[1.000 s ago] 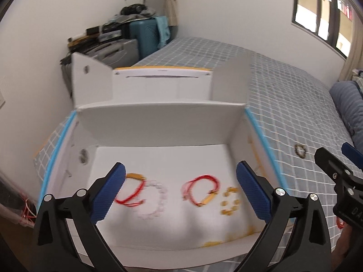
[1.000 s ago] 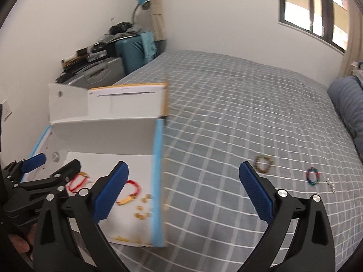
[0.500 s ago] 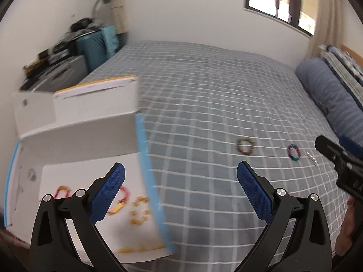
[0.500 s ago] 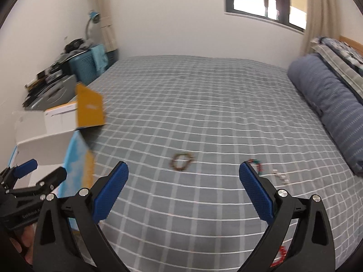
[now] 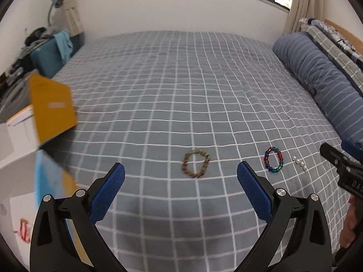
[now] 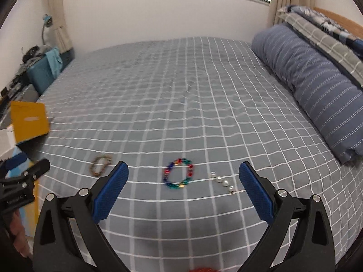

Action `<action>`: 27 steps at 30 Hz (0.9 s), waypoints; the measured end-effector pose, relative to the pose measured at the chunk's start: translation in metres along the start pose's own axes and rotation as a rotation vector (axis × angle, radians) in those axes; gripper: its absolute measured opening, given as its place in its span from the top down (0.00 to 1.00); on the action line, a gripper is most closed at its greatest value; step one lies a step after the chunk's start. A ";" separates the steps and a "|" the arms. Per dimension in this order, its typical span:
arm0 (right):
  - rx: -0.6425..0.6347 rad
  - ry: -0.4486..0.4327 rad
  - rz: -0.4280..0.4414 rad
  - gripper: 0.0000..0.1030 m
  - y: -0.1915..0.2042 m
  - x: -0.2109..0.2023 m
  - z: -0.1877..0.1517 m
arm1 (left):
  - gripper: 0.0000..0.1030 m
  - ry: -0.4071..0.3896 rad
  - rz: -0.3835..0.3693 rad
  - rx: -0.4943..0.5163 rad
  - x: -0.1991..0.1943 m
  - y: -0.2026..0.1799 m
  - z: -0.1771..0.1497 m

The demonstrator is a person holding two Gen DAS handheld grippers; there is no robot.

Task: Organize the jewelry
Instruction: 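Move both tools back over the bed toward the remaining bracelets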

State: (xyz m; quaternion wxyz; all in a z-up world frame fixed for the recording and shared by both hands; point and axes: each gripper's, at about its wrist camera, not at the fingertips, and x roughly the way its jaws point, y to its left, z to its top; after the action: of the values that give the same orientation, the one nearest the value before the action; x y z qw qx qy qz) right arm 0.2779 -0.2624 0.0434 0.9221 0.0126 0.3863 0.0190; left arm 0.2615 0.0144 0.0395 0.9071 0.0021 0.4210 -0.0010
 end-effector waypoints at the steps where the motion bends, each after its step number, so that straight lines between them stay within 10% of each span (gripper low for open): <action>1: -0.001 0.016 -0.002 0.09 -0.004 0.009 -0.001 | 0.06 0.007 -0.002 0.003 0.007 -0.002 0.002; 27: 0.088 0.254 -0.056 0.48 -0.057 0.123 -0.027 | 0.06 0.132 -0.020 0.051 0.134 -0.019 -0.002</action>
State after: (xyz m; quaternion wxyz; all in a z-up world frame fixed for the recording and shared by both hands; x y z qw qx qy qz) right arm 0.3462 -0.3132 -0.0654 0.8645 0.0397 0.5006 -0.0221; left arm 0.3457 -0.0050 -0.0641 0.8768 0.0214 0.4799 -0.0206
